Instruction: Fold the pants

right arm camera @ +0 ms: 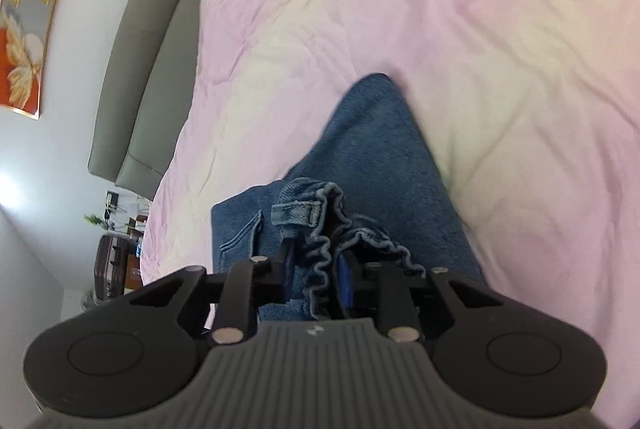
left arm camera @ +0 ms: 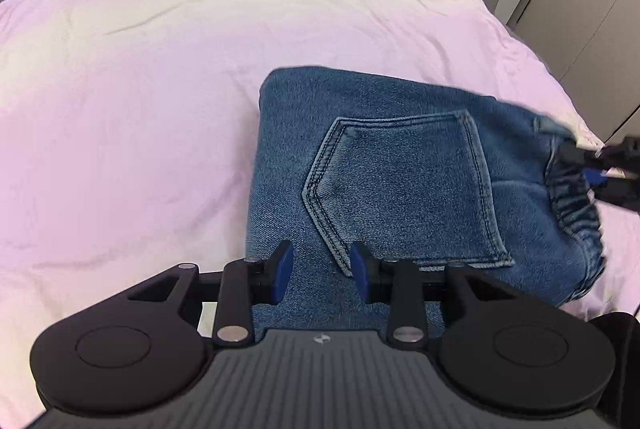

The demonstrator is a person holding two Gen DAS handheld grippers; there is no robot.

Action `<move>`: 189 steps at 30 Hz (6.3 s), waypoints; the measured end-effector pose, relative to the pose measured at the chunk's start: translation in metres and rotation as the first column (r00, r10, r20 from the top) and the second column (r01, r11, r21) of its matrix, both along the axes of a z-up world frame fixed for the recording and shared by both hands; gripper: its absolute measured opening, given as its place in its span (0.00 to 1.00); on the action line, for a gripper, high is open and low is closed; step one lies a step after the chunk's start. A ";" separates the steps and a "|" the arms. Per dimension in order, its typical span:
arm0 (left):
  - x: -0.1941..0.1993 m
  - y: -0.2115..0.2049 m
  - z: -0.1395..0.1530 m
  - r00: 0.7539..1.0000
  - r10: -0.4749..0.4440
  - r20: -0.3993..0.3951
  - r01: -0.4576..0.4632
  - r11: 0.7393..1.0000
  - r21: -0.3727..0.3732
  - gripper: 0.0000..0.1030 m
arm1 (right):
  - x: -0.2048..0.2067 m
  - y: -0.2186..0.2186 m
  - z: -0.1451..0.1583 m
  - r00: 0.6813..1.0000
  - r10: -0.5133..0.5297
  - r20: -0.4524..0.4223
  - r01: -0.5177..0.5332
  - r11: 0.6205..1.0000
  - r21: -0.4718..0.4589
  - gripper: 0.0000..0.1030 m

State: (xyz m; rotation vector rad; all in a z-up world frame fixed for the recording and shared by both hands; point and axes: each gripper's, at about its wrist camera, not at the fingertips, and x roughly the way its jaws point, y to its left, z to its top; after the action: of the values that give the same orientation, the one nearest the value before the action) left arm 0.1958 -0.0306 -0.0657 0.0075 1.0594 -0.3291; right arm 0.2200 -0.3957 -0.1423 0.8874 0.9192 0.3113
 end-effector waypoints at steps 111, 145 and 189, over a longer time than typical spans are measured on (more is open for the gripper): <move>0.019 0.015 -0.022 0.993 0.118 0.030 -0.112 0.979 -0.168 0.72 | 0.004 0.000 0.020 0.990 0.092 -0.107 -0.130 0.891 -0.434 0.75; 0.039 0.046 -0.056 0.953 0.220 -0.206 -0.296 0.815 -0.498 0.36 | 0.024 0.016 0.032 0.981 0.135 -0.139 -0.169 0.948 -0.269 0.39; 0.056 0.336 -0.080 0.849 0.527 -0.032 -0.487 0.758 -0.435 0.37 | 0.151 0.346 -0.043 0.949 0.304 -0.084 -0.313 0.939 -0.141 0.40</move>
State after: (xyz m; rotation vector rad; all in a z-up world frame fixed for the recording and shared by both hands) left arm 0.2516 0.3053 -0.1457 -0.6534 0.8355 -0.0544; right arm 0.3707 -0.0495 -0.1851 0.6119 1.1269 0.4788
